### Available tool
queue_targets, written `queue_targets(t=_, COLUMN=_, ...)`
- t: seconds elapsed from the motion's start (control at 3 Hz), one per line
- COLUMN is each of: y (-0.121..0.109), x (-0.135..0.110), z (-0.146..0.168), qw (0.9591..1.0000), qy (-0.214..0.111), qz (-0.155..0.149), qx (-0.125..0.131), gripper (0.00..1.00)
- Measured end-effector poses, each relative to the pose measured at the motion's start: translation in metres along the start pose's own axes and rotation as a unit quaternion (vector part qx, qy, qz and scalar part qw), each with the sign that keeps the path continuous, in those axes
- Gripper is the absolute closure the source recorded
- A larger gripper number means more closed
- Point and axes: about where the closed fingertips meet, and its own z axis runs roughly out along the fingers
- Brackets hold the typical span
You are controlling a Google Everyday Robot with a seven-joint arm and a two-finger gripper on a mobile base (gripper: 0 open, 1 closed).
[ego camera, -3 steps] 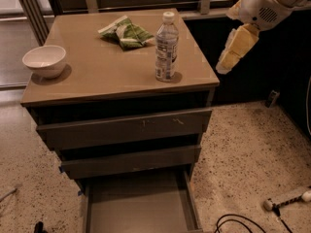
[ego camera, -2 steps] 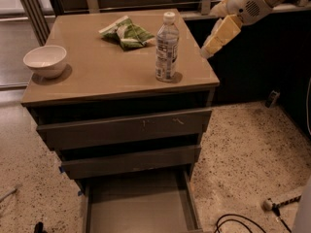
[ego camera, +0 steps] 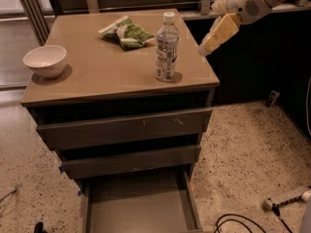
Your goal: Place blue plastic bottle into bottom drawer
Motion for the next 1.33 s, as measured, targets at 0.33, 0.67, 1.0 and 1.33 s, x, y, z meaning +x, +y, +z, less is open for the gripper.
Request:
queue_targets(t=0.33, y=-0.006, x=-0.012, z=0.021, qw=0.9995, qy=-0.031, qz=-0.011, qx=0.004, gripper=0.0)
queue_targets(t=0.67, y=-0.012, x=-0.028, z=0.045, qw=0.9978, qy=-0.061, qz=-0.024, qx=-0.001, gripper=0.0)
queue_targets(t=1.0, y=-0.012, x=-0.04, z=0.064, qw=0.9964, qy=-0.078, qz=-0.032, qx=-0.013, gripper=0.0)
queue_targets(t=1.33, y=-0.008, x=-0.043, z=0.084, qw=0.9956, qy=-0.083, qz=-0.031, qx=-0.031, gripper=0.0)
